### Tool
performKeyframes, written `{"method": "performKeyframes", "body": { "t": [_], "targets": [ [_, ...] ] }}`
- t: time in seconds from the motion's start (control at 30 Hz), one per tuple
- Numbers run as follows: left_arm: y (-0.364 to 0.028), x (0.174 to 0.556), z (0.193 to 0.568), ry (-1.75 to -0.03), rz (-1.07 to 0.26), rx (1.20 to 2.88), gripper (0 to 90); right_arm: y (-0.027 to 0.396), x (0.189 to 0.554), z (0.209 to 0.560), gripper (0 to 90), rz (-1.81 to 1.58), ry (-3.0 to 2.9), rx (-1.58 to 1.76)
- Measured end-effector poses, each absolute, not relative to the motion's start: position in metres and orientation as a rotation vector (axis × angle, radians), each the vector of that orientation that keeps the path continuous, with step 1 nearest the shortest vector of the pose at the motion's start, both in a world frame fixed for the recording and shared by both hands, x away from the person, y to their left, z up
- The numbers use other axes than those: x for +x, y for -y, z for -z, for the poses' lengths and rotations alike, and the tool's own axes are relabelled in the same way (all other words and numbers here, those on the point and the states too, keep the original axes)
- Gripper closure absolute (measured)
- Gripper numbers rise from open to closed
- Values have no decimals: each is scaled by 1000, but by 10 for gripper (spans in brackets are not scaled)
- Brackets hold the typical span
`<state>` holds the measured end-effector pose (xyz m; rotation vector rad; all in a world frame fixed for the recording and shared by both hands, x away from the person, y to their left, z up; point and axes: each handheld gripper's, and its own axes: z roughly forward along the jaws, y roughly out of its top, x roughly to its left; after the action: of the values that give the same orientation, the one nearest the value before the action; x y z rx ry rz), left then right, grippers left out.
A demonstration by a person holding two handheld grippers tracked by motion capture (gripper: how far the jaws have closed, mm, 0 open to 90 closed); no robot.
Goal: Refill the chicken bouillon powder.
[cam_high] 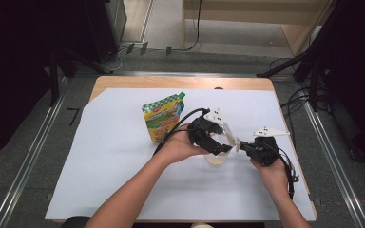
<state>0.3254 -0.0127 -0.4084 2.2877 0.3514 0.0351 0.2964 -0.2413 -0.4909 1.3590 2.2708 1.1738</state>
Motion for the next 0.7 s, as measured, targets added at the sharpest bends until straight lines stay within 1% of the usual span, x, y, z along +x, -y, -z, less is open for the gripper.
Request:
{"method": "performKeyframes", "body": {
  "t": [0.1,0.13,0.17,0.27,0.3,0.33,0.37,0.4,0.5,0.7],
  "targets": [
    [15,324,405,-337,-12,2288,466,241,296,491,900,-1176,-2269,1360],
    [16,323,403,-330,-2,2291,466,241,296,491,900,-1176,-2269,1360],
    [18,321,401,-323,12,2291,546,241,296,491,900,-1178,-2270,1360],
    [20,320,398,-316,27,2298,653,241,296,491,900,-1177,-2270,1359],
    [21,319,398,-315,40,2296,653,241,296,491,900,-1177,-2270,1359],
    [21,318,397,-316,53,2301,739,241,296,491,900,-1178,-2270,1359],
    [22,317,396,-316,55,2299,739,241,296,491,900,-1178,-2270,1359],
    [25,316,395,-313,79,2300,778,241,296,491,900,-1181,-2269,1358],
    [27,316,396,-308,89,2294,816,241,296,491,900,-1184,-2272,1357],
    [26,320,397,-321,104,2284,827,239,296,491,900,-1187,-2280,1350]
  ]
}}
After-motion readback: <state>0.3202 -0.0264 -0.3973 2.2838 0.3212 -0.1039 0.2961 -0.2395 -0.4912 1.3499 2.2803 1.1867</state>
